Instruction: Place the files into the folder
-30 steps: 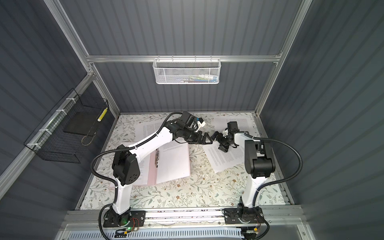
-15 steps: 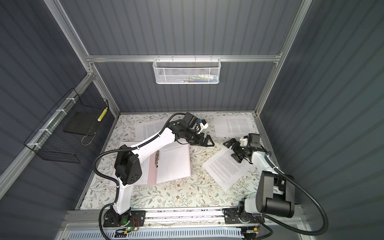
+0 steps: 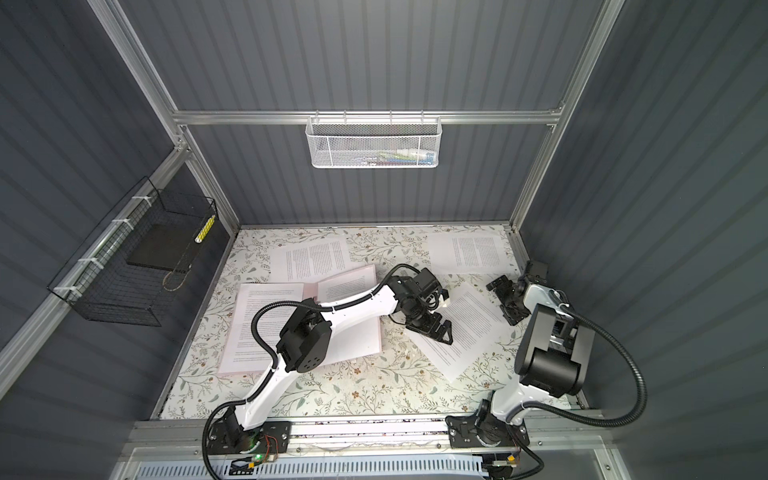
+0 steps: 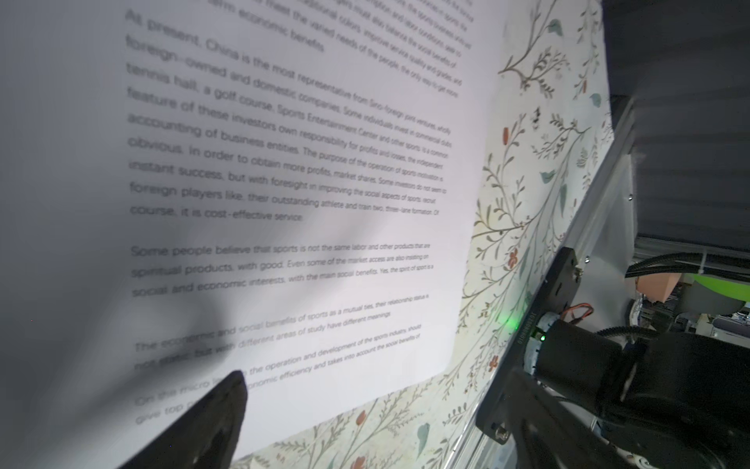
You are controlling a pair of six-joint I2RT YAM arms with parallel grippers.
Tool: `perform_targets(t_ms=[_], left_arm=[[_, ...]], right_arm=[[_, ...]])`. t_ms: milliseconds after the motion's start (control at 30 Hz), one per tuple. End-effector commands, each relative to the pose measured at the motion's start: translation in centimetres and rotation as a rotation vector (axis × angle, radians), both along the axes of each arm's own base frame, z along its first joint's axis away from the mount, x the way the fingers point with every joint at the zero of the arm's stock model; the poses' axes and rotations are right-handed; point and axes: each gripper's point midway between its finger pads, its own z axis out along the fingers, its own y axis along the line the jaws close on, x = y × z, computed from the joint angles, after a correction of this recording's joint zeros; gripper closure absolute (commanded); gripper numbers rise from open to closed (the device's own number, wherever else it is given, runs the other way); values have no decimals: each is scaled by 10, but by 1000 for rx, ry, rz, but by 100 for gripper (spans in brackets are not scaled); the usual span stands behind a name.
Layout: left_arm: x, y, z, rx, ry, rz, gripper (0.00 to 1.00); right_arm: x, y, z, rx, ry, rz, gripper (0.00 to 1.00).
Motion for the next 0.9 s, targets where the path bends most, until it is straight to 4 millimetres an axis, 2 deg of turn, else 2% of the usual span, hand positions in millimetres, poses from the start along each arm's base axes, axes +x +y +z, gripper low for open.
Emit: perform_targets(t_ms=[0,233,467,700,867], left_arm=[[5,7,2,19,-19,-8,0],[0,22,-23,94,8,15,0],[-3,25,-37,121,36,26,0],[-4,24,-32,109,44,28,0],[-5,25,-36,117,58,32,0]], right_arm=[[-11,-5,-6,-22,72,1,1],[-25,-9,-25,-21,180,27,1],[-18,2,-33,51,173,84,1],[-8,34,-22,188,104,141,1],[-6,64,-22,267,82,207,1]])
